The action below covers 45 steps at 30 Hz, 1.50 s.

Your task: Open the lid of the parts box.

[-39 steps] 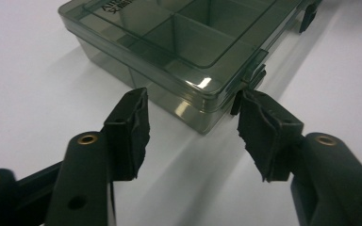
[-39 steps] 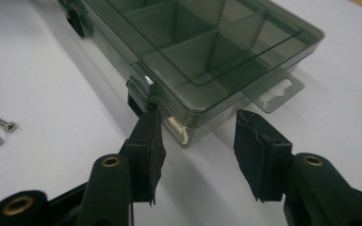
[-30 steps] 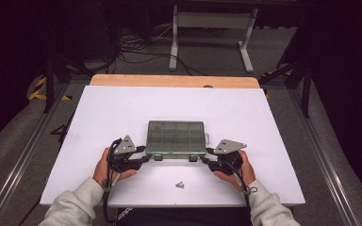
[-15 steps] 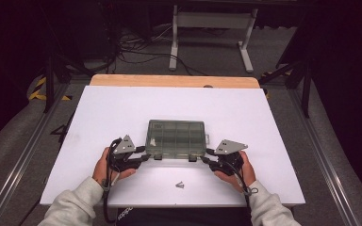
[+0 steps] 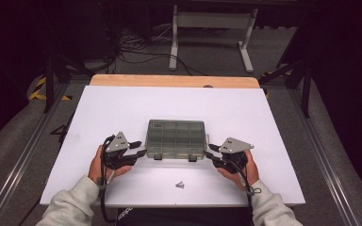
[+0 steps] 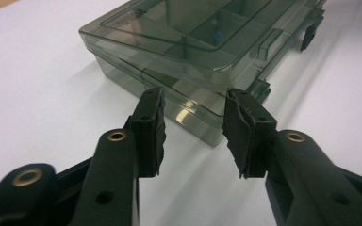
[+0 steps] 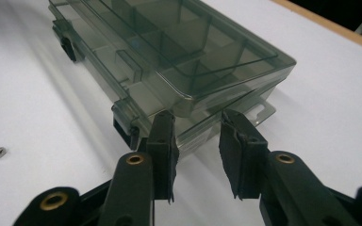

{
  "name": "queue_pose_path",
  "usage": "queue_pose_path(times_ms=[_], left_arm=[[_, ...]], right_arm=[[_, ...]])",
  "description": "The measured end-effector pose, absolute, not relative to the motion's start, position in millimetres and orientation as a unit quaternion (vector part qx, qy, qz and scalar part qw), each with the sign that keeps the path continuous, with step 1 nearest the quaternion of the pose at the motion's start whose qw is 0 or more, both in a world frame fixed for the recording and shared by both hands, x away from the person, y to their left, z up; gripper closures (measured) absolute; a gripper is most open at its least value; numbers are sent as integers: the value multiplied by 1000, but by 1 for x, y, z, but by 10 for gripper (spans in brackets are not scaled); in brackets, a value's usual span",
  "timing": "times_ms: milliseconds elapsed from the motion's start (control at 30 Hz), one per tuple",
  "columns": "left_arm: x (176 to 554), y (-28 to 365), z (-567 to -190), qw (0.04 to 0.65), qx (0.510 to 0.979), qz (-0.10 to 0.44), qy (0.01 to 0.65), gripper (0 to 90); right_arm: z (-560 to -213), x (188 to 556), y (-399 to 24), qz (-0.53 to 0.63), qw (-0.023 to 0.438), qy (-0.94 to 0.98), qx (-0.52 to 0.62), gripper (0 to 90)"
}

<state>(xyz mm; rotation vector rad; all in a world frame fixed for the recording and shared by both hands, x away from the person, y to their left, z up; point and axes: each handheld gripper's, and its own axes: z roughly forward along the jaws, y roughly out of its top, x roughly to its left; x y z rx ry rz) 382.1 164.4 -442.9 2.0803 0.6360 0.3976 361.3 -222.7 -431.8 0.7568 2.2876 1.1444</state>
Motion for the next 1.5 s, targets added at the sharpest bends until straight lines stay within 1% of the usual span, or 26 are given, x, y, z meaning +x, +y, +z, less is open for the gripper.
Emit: queue_pose_path(times_ms=[67,100,267,300,333,467,567,800,833,933,1000,1033,1300,1500], left_arm=[[383,164,-442,448,841,163,256,582],[384,163,-441,447,840,170,257,562],[388,158,-434,449,835,198,251,503],[388,158,-434,449,835,198,251,503],[390,155,-431,449,834,204,249,505],[395,150,-428,446,834,219,240,512],[402,146,-423,444,833,235,233,525],[411,143,-413,465,824,237,221,559],[413,144,-411,468,822,241,219,571],[418,147,-406,477,816,241,222,645],[420,148,-405,476,815,243,221,659],[421,148,-404,478,814,246,220,682],[430,148,-401,485,807,253,223,716],[438,146,-402,491,801,249,235,705]], right_arm=[[-431,361,-223,416,244,832,274,664],[-429,361,-224,416,256,828,274,664],[-423,362,-225,416,280,824,264,662],[-423,362,-225,416,280,824,264,662],[-418,364,-225,415,295,821,258,680],[-413,371,-226,425,305,813,256,689],[-411,374,-225,425,315,810,251,707],[-404,380,-224,435,332,803,238,752],[-403,381,-224,435,333,803,234,757],[-400,385,-224,443,335,799,228,801],[-399,386,-223,444,338,798,226,814],[-397,387,-223,450,338,796,224,829],[-391,398,-222,464,335,786,233,808],[-390,409,-221,471,325,784,241,795]])
